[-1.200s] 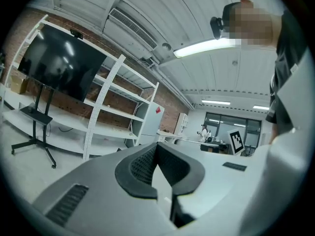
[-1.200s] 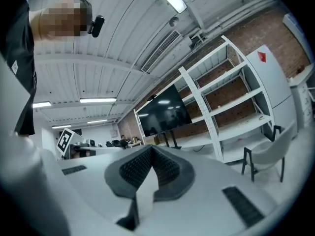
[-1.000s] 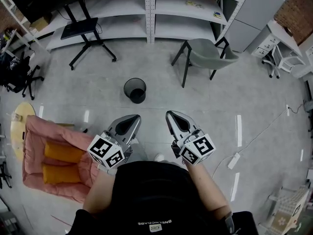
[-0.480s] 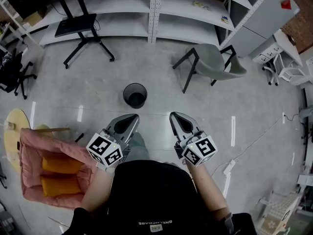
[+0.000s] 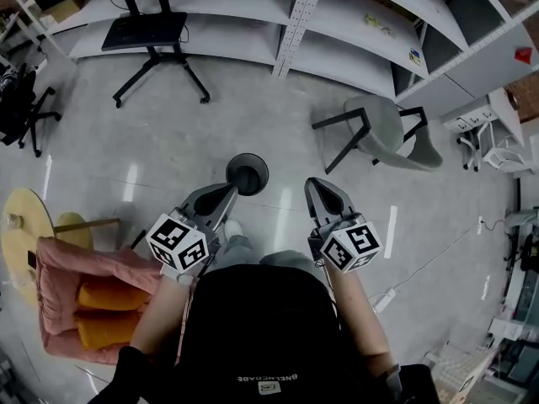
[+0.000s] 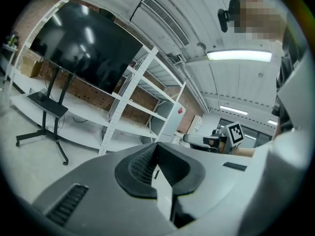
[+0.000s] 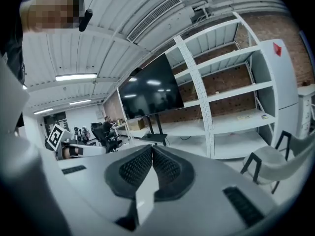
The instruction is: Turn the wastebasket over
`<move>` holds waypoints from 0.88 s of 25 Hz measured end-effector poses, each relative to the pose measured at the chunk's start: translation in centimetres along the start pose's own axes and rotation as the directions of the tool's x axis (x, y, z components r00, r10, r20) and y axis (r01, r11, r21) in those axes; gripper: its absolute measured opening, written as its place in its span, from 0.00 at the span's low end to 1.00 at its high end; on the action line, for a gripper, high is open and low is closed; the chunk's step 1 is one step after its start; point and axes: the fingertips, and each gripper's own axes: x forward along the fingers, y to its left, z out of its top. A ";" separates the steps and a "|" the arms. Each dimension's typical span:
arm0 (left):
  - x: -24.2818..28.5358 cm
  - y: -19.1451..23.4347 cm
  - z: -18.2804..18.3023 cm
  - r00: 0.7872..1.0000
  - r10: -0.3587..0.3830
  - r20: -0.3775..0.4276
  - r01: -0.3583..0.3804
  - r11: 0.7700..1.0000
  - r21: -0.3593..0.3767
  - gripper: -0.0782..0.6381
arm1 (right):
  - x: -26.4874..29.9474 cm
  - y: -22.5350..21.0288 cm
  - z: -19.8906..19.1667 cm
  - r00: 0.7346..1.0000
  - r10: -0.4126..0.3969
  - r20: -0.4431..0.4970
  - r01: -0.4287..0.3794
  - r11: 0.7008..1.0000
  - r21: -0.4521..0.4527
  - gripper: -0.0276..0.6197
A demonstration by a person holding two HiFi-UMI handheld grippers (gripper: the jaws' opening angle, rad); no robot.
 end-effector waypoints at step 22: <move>1.6 12.0 -5.5 0.920 0.370 -0.129 -0.389 0.902 -0.186 0.13 | 14.9 -4.8 -6.7 0.904 0.216 -0.368 -0.232 0.973 0.000 0.06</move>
